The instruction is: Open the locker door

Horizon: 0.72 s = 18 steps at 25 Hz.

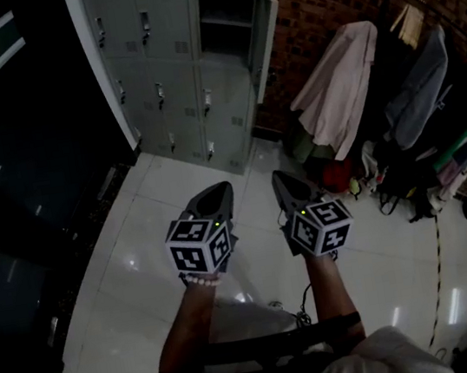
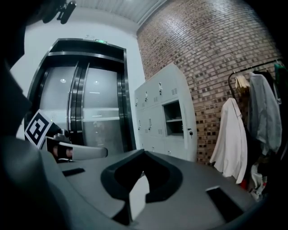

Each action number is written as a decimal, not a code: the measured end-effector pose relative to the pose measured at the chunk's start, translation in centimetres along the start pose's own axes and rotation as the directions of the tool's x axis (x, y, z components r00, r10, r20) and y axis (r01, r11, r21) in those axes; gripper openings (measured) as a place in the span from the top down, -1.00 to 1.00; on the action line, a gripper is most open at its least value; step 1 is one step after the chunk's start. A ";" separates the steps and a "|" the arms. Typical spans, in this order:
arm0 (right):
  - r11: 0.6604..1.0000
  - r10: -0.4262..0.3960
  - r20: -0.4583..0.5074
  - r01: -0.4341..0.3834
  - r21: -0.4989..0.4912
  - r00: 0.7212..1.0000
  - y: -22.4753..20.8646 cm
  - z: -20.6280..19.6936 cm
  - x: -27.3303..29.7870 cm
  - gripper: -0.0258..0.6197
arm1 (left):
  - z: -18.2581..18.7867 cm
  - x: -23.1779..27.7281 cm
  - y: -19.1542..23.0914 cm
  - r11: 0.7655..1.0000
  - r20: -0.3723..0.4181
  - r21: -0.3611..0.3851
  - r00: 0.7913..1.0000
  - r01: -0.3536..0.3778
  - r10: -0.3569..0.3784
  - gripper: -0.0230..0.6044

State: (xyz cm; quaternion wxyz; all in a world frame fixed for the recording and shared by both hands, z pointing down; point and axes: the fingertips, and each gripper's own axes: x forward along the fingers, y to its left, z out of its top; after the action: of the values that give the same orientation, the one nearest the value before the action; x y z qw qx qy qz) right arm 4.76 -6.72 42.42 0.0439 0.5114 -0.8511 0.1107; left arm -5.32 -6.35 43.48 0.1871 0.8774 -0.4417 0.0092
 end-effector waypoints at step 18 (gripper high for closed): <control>0.999 -0.015 0.002 0.015 0.048 1.000 -0.4 -0.9 -0.8 0.91 | -0.3 0.1 -0.7 1.000 -0.026 0.014 1.000 0.009 -0.009 0.94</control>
State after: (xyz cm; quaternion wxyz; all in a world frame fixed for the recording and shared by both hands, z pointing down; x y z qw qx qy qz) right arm 5.47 -6.06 43.18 0.0314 0.5187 -0.8444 0.1304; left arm -4.64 -5.95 43.58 0.1866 0.8805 -0.4351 0.0228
